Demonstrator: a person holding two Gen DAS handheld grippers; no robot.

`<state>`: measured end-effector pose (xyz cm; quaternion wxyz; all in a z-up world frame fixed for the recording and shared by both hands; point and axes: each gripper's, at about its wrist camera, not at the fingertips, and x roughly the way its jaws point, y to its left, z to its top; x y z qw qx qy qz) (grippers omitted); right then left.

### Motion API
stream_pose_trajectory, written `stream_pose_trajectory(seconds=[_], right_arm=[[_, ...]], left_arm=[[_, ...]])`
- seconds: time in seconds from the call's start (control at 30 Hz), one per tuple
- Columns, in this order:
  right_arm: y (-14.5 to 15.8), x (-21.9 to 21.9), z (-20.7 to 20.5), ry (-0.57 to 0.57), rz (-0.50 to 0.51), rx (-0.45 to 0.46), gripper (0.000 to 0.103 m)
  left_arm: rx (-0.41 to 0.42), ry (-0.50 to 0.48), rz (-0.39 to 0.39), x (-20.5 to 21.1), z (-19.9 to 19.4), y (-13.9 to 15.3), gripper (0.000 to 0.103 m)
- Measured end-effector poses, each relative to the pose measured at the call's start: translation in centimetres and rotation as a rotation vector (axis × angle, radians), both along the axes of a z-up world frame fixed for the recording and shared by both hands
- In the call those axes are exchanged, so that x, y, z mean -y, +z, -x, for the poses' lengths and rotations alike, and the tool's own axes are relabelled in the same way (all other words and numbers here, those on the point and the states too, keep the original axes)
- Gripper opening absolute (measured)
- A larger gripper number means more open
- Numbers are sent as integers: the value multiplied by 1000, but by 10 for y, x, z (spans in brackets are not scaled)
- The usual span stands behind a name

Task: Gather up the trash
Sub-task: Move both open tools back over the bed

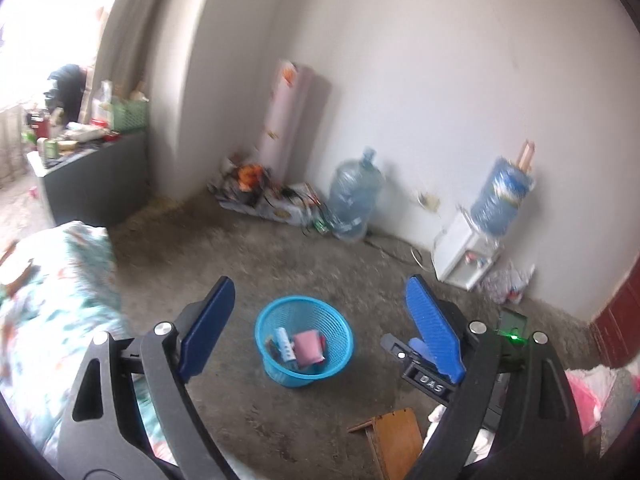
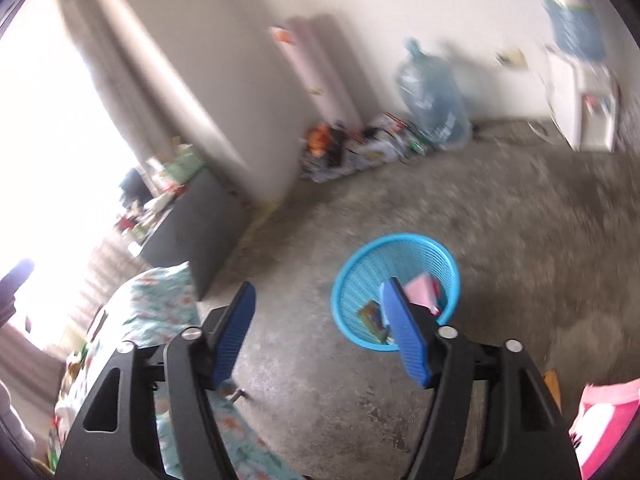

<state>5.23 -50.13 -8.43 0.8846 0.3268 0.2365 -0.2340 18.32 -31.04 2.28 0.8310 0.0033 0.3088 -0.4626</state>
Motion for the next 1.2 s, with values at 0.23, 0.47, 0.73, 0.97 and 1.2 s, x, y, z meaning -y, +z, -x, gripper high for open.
stream_pose_trajectory(seconds=[0.23,0.47,0.73,0.97,1.2], right_arm=[[44,-61,-4,111,99,10,81],[71,-119,-12,199,201,-4,90],[83,-181,-18,377,201,3,90],[86,-227,-27,529,180,0,90],[89,-256,-32,613,146,11,90]], left_arm=[[92,137,0,-98,29,29,85],[87,298,-4,-184,38,39,84],[116,428,-107,-251,49,36,85],[95,521,-143,-296,56,30,85],[91,583,-155,-320,64,25,85]])
